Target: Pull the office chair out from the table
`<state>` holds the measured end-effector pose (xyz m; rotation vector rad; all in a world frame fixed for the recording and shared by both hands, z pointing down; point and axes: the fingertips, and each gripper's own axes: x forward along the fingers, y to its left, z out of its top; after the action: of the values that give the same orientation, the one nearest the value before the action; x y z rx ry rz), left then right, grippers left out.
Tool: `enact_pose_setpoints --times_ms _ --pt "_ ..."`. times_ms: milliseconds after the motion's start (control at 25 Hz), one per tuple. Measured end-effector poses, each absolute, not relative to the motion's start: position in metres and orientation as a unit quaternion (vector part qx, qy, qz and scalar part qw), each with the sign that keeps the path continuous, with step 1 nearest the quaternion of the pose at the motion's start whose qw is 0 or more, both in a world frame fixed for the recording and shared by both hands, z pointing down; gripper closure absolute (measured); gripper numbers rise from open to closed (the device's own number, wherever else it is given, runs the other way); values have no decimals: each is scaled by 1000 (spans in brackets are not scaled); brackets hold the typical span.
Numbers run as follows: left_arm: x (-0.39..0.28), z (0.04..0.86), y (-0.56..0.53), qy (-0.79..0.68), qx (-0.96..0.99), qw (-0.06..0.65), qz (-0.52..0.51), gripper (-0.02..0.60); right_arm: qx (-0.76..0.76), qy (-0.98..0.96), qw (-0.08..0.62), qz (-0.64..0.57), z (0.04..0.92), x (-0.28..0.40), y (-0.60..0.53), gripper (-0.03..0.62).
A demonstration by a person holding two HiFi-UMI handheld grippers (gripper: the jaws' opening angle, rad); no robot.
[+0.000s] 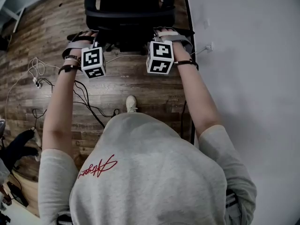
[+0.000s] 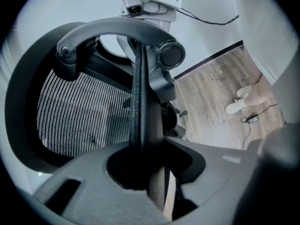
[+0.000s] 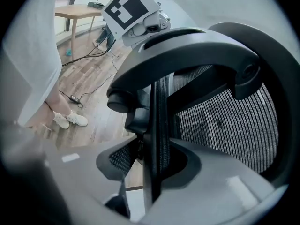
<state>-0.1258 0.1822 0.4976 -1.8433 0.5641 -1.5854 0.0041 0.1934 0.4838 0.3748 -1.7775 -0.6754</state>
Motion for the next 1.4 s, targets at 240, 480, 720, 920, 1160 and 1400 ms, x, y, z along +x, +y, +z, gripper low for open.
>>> enact_pose_setpoints --times_ms 240,480,720,920,1160,1400 --pt "-126 502 191 190 -712 281 -615 418 148 -761 576 -261 484 4 199 408" --pt "-126 506 194 175 -712 286 -617 374 138 -760 580 -259 487 5 202 369" --pt "-127 504 196 160 -713 259 -632 366 132 -761 588 -239 487 4 204 355" --pt "-128 504 198 154 -707 262 -639 351 117 -761 598 -221 490 5 208 318" --pt "-126 485 189 187 -725 264 -608 333 116 -765 598 -207 487 4 208 298" --pt "-129 492 196 198 -729 258 -603 322 144 -781 579 -186 474 2 208 226"
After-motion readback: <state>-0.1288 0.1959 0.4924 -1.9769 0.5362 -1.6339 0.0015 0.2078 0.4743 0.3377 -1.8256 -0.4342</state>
